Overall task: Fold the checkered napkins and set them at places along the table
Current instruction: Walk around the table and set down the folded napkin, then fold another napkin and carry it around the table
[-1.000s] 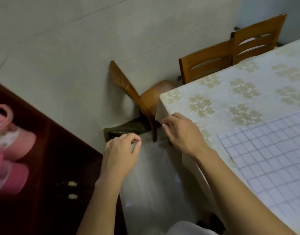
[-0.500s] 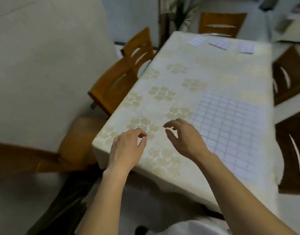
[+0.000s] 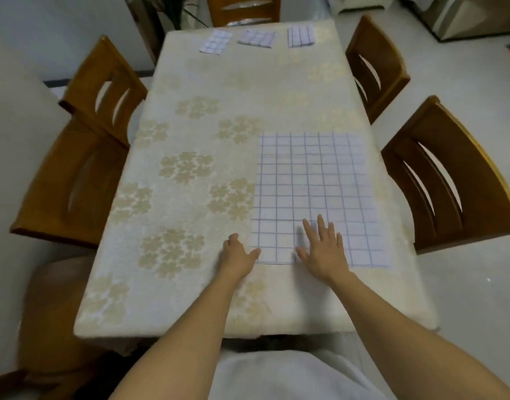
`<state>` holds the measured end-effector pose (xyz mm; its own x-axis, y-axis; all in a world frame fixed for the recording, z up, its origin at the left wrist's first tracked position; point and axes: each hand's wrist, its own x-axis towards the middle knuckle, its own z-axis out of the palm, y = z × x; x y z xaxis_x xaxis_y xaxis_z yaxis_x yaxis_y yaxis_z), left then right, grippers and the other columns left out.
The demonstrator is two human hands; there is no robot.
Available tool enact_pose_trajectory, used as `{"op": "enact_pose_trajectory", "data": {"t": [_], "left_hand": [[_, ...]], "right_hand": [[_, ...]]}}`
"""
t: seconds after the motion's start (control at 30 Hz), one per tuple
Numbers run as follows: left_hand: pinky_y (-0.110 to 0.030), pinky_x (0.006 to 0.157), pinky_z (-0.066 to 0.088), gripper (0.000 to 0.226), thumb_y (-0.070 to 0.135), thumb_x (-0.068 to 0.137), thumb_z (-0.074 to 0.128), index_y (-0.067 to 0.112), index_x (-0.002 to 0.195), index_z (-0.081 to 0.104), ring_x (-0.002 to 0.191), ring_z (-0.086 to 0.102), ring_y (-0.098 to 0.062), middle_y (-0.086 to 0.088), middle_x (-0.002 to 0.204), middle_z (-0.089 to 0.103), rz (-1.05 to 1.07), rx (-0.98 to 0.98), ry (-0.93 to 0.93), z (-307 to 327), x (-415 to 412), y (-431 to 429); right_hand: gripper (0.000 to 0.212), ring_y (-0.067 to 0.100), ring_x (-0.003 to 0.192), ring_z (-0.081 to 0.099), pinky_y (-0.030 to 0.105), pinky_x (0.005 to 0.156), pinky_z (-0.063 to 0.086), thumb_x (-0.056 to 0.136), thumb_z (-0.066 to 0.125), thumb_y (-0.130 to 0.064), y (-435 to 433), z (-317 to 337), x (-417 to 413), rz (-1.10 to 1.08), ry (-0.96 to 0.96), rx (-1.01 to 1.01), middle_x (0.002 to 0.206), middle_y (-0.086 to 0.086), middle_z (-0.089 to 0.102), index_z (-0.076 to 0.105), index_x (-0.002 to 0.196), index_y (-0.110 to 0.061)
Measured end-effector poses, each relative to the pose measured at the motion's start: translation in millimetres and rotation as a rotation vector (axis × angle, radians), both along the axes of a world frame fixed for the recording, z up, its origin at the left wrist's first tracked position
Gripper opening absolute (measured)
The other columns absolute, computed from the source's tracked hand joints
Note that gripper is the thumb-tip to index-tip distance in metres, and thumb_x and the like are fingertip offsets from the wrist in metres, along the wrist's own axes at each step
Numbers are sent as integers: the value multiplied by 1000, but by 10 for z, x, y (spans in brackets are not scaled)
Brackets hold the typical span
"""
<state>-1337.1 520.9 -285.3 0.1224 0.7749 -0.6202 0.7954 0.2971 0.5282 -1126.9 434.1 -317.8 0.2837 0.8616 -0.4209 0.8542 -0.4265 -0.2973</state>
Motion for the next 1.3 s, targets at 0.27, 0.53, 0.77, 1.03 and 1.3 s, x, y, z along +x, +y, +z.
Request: {"op": "enact_pose_trajectory", "data": {"t": [0.27, 0.53, 0.77, 1.03, 1.3], "left_hand": [[-26, 72, 47, 28, 34, 94, 70, 10, 106, 62, 88, 60, -20, -8, 116, 66, 33, -42, 10, -220, 184, 202], [-26, 64, 40, 26, 32, 100, 60, 8, 109, 55, 84, 53, -17, -10, 110, 59, 78, 57, -93, -176, -49, 467], [-35, 77, 59, 43, 12, 99, 64, 11, 137, 45, 104, 65, -26, -12, 126, 58, 800, -69, -617, -73, -385, 893], [-45, 93, 58, 26, 18, 101, 63, 11, 126, 63, 107, 71, -27, -9, 117, 74, 715, -397, -748, -323, -132, 56], [-43, 104, 51, 53, 31, 95, 69, 3, 139, 56, 124, 60, -31, -13, 138, 62, 344, 2, -159, -584, -727, 521]], "right_hand": [[77, 35, 150, -27, 51, 123, -12, 101, 20, -66, 25, -229, -170, -101, -40, -47, 162, 10, -31, -17, 158, -32], [66, 40, 150, 12, 51, 119, 15, 102, 30, -57, 294, -34, -629, -140, -74, -24, 167, 13, 7, 19, 159, -27], [69, 35, 155, -3, 54, 123, -1, 101, 41, -57, 396, -110, -322, -122, -17, 40, 169, 7, -4, 12, 160, -35], [84, 43, 149, -24, 66, 118, -8, 99, 42, -56, 504, 14, -973, -245, 94, -129, 163, 15, -28, -8, 160, -30], [62, 39, 154, 3, 55, 124, 5, 100, 43, -49, 637, 192, -834, -33, 44, 117, 167, 12, 14, 32, 156, -25]]}}
